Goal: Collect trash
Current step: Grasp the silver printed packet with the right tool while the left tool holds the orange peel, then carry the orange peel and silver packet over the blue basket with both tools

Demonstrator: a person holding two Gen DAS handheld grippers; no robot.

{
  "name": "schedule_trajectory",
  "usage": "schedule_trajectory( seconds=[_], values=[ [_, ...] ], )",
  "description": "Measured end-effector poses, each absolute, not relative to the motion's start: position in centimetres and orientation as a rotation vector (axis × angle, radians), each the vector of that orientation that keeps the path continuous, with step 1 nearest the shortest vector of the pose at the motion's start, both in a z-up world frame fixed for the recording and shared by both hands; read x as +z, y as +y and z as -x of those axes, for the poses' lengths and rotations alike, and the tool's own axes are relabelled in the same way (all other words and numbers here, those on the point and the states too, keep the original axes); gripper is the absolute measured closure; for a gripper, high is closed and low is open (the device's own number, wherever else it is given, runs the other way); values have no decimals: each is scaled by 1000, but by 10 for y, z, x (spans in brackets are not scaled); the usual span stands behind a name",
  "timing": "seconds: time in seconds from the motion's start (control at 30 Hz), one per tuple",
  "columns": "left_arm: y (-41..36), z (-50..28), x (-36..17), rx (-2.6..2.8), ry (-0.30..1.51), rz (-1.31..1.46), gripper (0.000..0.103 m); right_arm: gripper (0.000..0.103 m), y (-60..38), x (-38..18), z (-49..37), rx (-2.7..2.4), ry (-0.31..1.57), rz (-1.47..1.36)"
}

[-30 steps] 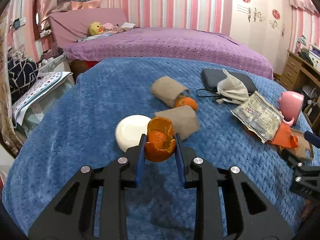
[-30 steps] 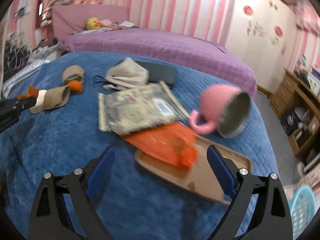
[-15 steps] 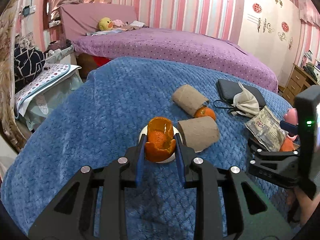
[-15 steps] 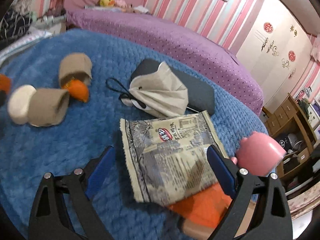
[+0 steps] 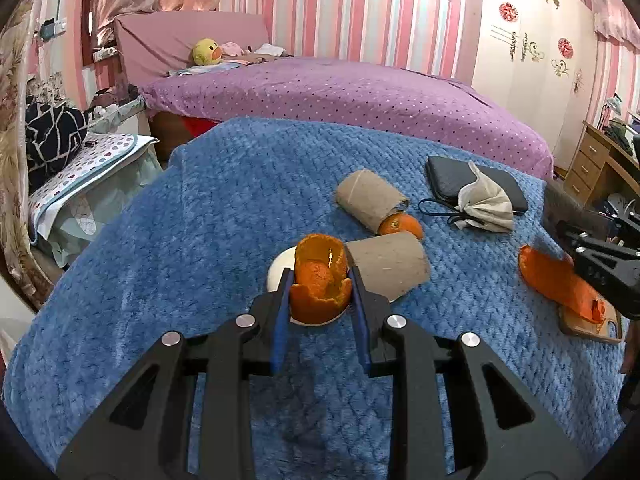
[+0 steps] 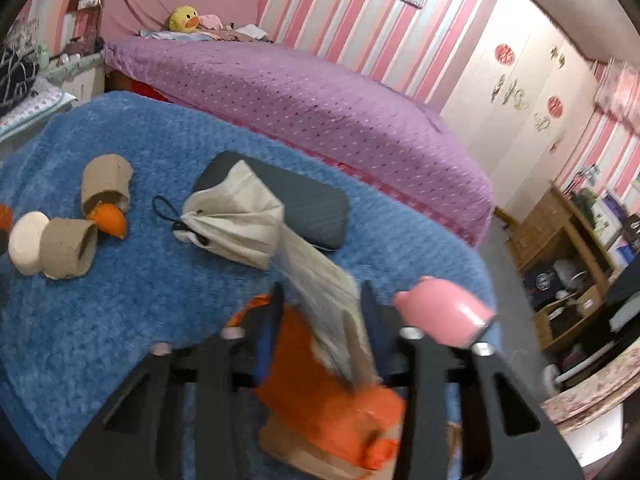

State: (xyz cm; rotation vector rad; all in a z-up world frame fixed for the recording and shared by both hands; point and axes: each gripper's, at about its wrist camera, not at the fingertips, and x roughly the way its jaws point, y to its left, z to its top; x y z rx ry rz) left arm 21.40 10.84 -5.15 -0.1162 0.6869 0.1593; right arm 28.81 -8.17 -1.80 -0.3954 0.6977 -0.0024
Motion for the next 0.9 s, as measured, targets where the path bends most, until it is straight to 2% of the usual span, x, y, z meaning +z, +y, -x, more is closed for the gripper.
schedule_trajectory(
  seconds=[0.1,0.23,0.3,0.63,0.9],
  values=[
    [104,-214,-50,151,686,117,77,77,-91,-15,-285,-6,711,388],
    [99,-213,-48,142,680,105,77,96,-101,-12,-282,24,702,366],
    [96,-211,-46,139,676,93,77,99,-106,-10,-277,53,687,348],
    [91,-200,-34,120,653,88,78,101,-129,36,-224,151,565,257],
    [73,-191,-36,74,664,74,79,101,-195,25,-165,92,580,159]
  ],
)
